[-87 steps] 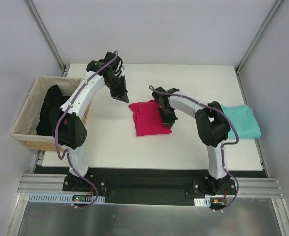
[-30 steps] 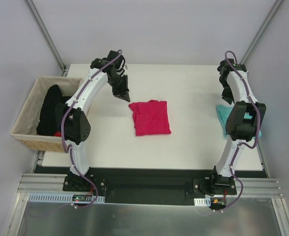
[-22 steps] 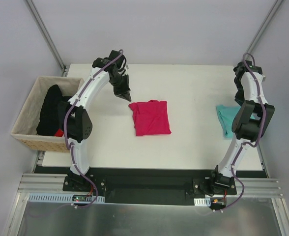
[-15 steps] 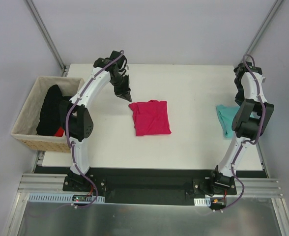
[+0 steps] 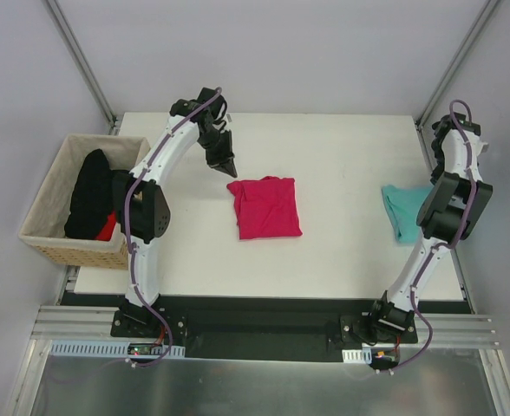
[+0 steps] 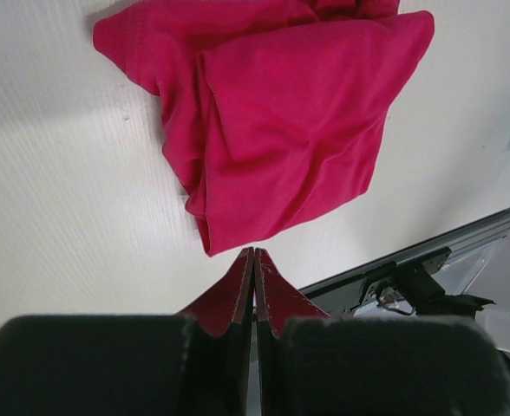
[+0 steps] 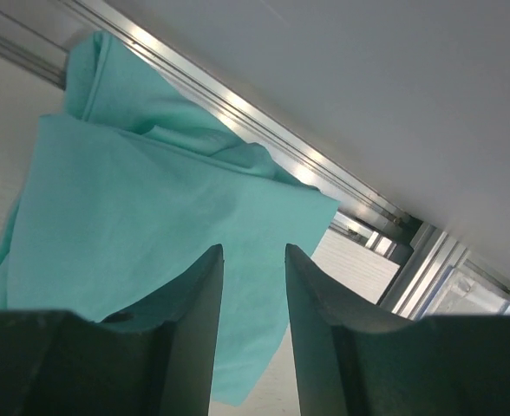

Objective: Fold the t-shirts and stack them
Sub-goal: Put the neatly folded tshirt into the corner of the board with both arms

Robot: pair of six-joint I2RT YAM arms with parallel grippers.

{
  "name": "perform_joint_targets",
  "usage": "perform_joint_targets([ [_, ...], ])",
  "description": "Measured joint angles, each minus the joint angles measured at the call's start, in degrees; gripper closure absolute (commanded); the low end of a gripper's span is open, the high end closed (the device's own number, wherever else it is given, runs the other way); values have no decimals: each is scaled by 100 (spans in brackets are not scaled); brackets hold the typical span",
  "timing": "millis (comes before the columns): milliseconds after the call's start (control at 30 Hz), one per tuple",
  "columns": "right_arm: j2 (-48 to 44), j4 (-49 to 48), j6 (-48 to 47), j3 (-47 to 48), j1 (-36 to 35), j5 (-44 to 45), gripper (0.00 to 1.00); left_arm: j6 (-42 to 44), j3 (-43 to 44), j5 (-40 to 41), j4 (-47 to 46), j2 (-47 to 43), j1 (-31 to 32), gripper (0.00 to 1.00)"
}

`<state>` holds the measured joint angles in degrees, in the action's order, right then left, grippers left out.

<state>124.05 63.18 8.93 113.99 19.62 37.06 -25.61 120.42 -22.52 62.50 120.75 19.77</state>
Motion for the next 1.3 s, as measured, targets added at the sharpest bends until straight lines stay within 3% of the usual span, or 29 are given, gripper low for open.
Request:
perform_joint_targets([
  [1300, 654, -446, -13, -387, 330, -205, 63, -101, 258, 2, 452, 254, 0, 100],
])
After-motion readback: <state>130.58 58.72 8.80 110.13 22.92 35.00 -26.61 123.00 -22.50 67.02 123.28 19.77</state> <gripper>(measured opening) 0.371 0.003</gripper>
